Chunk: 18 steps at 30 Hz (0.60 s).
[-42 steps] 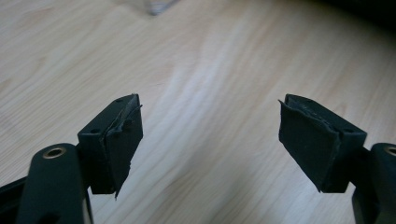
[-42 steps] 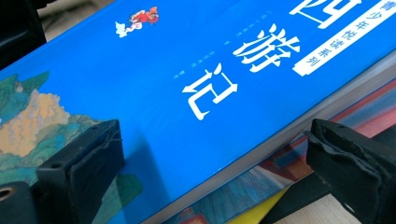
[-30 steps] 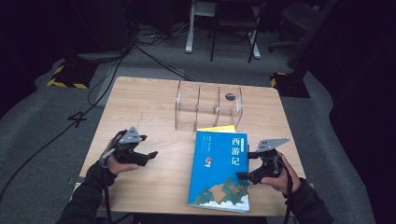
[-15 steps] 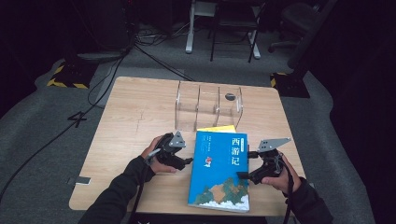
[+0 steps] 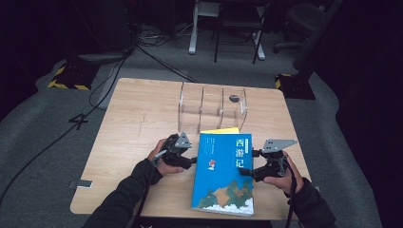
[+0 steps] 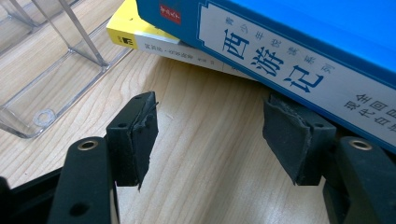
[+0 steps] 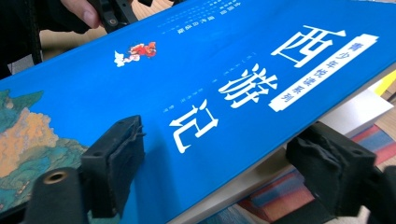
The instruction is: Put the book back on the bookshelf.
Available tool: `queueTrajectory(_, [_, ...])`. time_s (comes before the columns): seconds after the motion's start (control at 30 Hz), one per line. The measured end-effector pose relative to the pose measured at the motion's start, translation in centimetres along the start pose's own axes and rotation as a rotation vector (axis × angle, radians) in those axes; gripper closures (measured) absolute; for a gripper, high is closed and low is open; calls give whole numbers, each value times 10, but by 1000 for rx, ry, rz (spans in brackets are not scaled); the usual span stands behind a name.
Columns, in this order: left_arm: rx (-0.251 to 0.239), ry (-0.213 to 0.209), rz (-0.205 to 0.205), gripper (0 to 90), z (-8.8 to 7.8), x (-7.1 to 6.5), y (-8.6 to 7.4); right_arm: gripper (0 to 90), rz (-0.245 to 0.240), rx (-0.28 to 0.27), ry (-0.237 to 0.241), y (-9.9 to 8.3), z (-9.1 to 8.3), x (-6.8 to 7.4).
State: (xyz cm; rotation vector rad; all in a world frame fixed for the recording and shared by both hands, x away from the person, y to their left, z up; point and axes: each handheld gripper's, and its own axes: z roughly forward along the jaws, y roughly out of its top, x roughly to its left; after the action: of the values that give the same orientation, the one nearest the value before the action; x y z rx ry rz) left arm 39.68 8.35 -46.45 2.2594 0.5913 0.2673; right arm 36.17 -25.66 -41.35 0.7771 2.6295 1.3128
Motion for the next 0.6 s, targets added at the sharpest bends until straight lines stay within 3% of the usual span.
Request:
queueTrajectory(0.1, [-1,-10,14,322,0,-3,-2,193,22,79,-10,-1,-8,3])
queueTrajectory(0.2, [3,-5,35,315,0,-9,-3,184,73,120,56,-9,-15,4])
queueTrajectory(0.23, [2,0,36,315,0,-10,-4,184,73,120,56,-9,-15,4])
queueTrajectory(0.27, [1,4,33,315,1,-11,-4,163,61,157,129,-13,-14,8])
queueTrajectory(0.3, [6,3,38,315,0,-13,-4,144,55,173,161,-15,-12,10])
queueTrajectory(0.4, [6,12,43,316,0,-13,-4,91,41,189,165,-14,-9,14])
queueTrajectory(0.6, [8,14,35,322,3,-14,-4,92,29,176,144,-12,-8,17])
